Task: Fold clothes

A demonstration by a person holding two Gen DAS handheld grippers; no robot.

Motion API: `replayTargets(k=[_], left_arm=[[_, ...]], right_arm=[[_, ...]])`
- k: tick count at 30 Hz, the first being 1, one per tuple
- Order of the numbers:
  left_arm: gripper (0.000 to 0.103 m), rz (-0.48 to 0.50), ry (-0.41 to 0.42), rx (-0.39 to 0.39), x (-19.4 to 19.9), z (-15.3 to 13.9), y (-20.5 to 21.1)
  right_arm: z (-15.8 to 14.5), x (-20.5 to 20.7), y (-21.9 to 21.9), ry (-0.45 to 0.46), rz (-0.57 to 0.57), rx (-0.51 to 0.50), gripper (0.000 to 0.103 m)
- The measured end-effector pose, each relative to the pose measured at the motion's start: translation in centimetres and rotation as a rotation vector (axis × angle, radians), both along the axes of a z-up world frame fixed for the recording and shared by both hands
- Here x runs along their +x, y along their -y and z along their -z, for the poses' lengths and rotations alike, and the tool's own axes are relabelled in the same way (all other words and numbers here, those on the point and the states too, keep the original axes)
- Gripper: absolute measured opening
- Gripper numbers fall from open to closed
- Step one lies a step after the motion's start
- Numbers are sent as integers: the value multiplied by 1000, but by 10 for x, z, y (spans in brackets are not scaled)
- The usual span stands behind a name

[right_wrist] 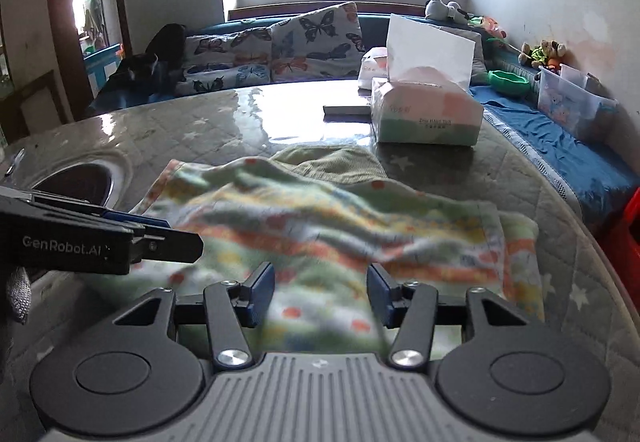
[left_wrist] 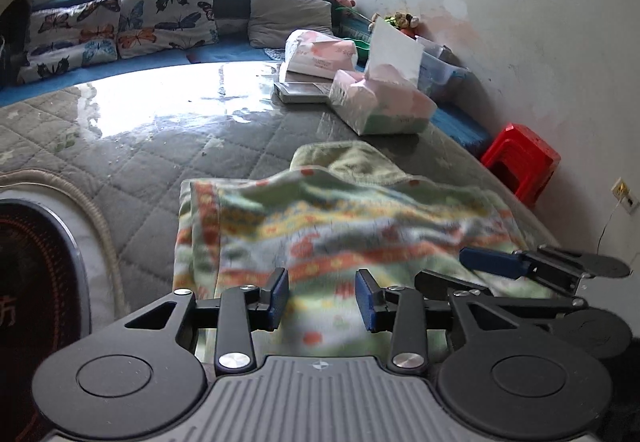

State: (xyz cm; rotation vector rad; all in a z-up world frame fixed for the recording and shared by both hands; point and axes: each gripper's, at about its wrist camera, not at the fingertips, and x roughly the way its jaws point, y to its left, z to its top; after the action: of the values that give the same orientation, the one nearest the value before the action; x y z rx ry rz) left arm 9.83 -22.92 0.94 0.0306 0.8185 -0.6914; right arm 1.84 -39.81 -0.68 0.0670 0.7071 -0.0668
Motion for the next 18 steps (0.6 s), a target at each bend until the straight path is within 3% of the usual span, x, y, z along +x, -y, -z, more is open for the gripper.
replayTargets(k=[18], left_arm=[[54, -32, 38, 2, -46, -2, -23]], right_arm=[[0, -48, -1, 58, 106, 0, 58]])
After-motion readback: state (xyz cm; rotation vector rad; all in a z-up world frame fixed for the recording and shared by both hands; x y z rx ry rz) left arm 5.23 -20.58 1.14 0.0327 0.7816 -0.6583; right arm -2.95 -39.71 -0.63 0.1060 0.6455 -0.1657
